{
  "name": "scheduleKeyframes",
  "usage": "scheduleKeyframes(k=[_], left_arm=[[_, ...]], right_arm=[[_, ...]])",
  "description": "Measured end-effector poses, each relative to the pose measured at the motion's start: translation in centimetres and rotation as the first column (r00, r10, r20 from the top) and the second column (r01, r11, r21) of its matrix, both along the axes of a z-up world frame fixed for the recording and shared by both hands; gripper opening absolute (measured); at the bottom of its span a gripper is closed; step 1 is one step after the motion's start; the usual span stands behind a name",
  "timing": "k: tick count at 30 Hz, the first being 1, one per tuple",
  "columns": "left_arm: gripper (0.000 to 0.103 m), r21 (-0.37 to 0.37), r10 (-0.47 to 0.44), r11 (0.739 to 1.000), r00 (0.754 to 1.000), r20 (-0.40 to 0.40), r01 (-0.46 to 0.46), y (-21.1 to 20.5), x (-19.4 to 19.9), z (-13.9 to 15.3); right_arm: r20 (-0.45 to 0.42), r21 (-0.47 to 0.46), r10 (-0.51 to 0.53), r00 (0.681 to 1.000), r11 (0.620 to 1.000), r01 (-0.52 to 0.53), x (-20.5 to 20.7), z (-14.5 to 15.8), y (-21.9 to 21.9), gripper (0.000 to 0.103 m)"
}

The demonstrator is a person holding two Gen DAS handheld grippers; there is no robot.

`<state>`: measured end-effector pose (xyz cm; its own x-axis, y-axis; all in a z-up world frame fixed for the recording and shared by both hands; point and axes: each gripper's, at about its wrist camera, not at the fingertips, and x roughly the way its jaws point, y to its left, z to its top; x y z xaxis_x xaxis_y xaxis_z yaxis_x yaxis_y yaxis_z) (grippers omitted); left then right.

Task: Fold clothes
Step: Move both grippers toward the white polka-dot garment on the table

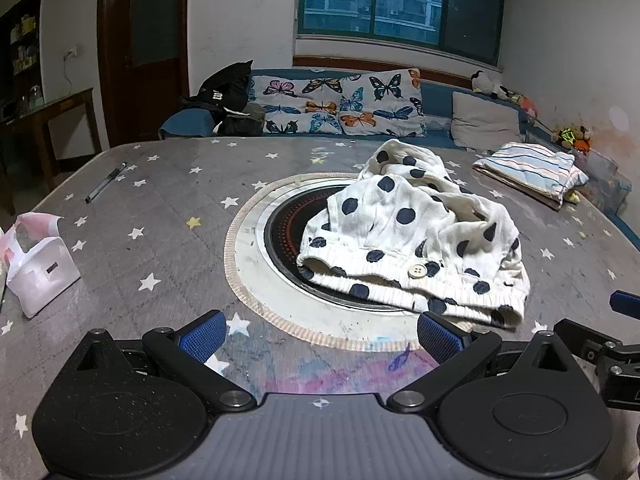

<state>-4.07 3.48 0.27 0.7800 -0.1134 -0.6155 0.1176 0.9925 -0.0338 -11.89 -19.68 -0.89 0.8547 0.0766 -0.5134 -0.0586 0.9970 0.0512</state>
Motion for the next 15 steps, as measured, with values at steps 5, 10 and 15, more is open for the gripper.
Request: scheduleKeyframes(k=[5,10,15], left_arm=[[0.103,0.02,-0.009,1.0,1.0,0.008,0.009,-0.4,-1.2,0.1],[0.103,0.033,-0.01,0.999,1.0,0.01,0.01,-0.6,-2.2,0.3],[0.103,0.037,-0.014,0.999,1.0,0.017,0.013,-0.7,-2.9,0.6]], right_arm=[[-0.016,0.006,0.017,1.0,1.0,-0.016,-1.1,0.2,0.3,0.103],[-0.018,0.0,0.026,1.0,1.0,-0.026,-2.0,0.4,0.5,0.103],[-0.012,-0.009,0.035,0.999,0.999,-0.035,-2.6,0.8,0.9,0.103]])
